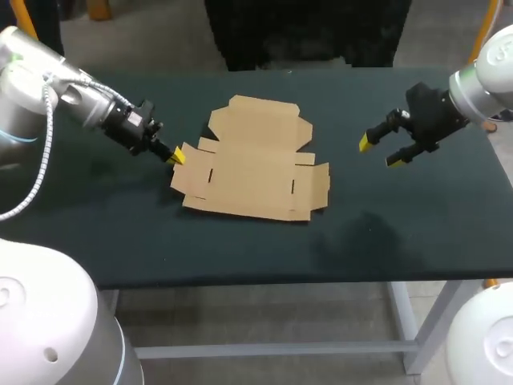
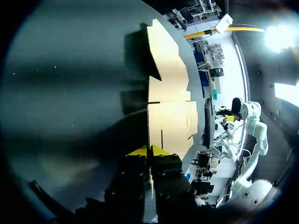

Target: Assemble the packaging by folding the flat box into shape, placing the metal phone stand inside, and closing the box properly

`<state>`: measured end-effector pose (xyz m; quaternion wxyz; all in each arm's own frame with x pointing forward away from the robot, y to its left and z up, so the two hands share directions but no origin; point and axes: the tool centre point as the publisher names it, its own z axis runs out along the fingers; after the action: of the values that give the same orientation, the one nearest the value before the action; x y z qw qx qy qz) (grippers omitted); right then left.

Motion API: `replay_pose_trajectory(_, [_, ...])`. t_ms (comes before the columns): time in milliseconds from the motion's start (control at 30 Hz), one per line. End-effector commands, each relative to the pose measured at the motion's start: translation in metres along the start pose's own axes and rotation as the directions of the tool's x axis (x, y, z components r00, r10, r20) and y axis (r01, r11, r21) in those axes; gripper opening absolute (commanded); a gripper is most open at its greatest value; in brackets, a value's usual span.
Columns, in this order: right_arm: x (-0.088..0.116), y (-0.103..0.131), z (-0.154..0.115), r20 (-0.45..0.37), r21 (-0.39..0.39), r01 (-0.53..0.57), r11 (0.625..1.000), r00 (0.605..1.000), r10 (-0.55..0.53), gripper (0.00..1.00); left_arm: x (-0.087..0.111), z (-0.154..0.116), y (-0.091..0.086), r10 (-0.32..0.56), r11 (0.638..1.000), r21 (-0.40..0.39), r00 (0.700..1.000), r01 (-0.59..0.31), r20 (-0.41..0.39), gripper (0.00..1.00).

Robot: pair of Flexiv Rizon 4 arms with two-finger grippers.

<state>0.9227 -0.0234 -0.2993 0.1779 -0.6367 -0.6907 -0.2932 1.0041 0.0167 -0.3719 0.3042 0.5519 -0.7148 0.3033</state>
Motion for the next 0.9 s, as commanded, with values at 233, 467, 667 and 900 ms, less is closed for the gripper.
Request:
replay_pose_trajectory(233, [-0.003,0.001,-0.002,-0.006,0.01,0.001,1.0,1.0,-0.001,1.0,0.008,-0.001,0.014,0.008,0.998,0.062,0.999,-0.01,0.039,1.0])
replay_pose_trajectory(467, [-0.004,-0.001,-0.002,-0.013,0.014,0.006,1.0,1.0,-0.006,1.0,0.005,-0.007,0.003,0.052,0.998,0.014,0.993,-0.054,0.103,1.0])
replay_pose_trajectory(667, [-0.006,-0.004,-0.001,-0.02,0.02,0.011,1.0,1.0,-0.011,1.0,-0.004,0.003,-0.002,0.052,0.998,-0.049,0.993,-0.047,0.105,1.0])
replay_pose_trajectory(900, [-0.008,-0.004,-0.001,-0.023,0.03,0.014,0.999,1.0,-0.013,1.0,-0.004,0.013,0.003,0.055,0.997,-0.058,0.993,-0.05,0.103,0.0])
